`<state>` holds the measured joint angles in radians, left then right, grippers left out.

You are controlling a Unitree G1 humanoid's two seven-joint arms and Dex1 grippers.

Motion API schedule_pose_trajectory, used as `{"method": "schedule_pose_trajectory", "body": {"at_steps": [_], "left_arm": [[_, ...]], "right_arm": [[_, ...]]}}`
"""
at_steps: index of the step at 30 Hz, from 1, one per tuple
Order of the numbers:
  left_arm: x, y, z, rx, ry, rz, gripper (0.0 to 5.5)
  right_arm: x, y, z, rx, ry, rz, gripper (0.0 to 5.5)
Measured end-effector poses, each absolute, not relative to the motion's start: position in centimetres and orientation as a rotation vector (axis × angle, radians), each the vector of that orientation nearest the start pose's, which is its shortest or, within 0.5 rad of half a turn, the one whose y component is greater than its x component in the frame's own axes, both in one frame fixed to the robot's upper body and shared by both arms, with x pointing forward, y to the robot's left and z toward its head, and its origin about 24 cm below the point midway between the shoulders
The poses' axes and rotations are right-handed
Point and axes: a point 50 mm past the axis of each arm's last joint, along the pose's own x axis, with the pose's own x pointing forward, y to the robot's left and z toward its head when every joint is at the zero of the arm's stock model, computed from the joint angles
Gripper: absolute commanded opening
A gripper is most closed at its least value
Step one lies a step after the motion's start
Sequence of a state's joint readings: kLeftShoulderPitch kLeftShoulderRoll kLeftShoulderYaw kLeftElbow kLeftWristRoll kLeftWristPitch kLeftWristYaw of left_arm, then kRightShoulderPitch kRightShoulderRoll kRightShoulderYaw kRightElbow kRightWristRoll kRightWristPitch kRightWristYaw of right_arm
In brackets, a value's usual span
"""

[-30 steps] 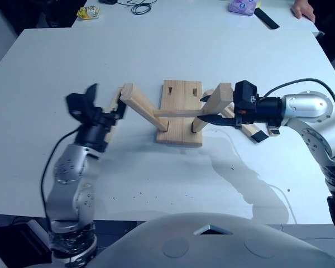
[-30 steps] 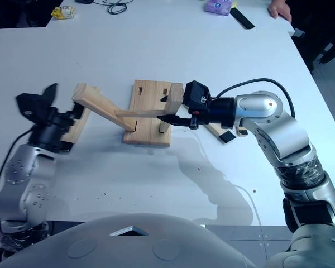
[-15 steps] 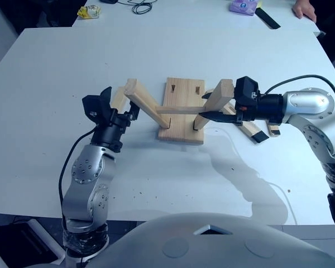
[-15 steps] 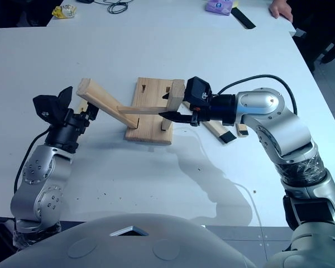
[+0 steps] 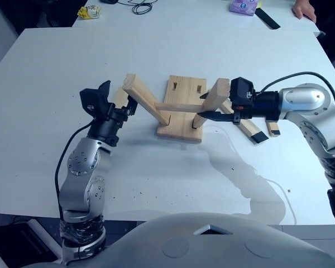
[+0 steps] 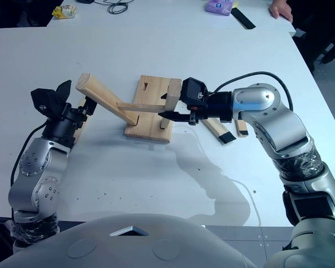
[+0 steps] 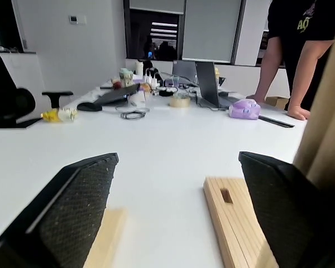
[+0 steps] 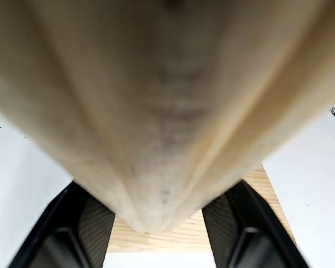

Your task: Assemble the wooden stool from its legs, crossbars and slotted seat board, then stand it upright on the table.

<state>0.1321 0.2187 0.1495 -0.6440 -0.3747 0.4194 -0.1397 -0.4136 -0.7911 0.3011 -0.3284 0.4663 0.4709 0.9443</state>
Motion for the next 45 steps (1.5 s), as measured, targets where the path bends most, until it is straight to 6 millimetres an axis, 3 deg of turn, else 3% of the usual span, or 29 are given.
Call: {"method": "schedule_pose_trajectory", "body": {"at_steps": [5,8,10,12,13,24,27,36,45], "left_arm": [[21.2,22.5,15.5,-0.085,-0.240,-0.019,4.02],[21.5,23.8,15.1,-0.073,-0.221,0.063,4.02],[21.9,22.5,14.3,-0.096,-0.186,0.016,4.02],[22.3,18.1,13.2,-0.167,-0.130,-0.184,4.02],[22.3,17.3,13.0,-0.184,-0.123,-0.202,4.02],[19.2,14.8,11.0,-0.169,0.007,-0.241,4.02],[17.8,11.7,11.8,-0.235,0.005,-0.443,4.02],[14.3,11.9,12.6,-0.319,0.057,-0.531,4.02],[12.7,13.3,13.6,-0.405,0.051,-0.684,4.02]], "right_arm": [[25.5,-13.9,15.2,-0.446,0.182,1.312,2.06],[25.5,-13.9,15.2,-0.446,0.182,1.311,2.06],[25.5,-13.9,15.1,-0.445,0.181,1.307,2.06],[25.5,-13.8,15.2,-0.441,0.175,1.306,2.06],[25.6,-14.0,15.4,-0.436,0.170,1.301,2.06],[26.0,-15.4,15.5,-0.432,0.191,1.252,2.06],[25.8,-15.1,15.4,-0.432,0.205,1.283,2.03],[23.9,-16.6,15.6,-0.387,0.243,1.370,2.02],[25.4,-18.3,15.3,-0.305,0.241,1.481,2.02]]}}
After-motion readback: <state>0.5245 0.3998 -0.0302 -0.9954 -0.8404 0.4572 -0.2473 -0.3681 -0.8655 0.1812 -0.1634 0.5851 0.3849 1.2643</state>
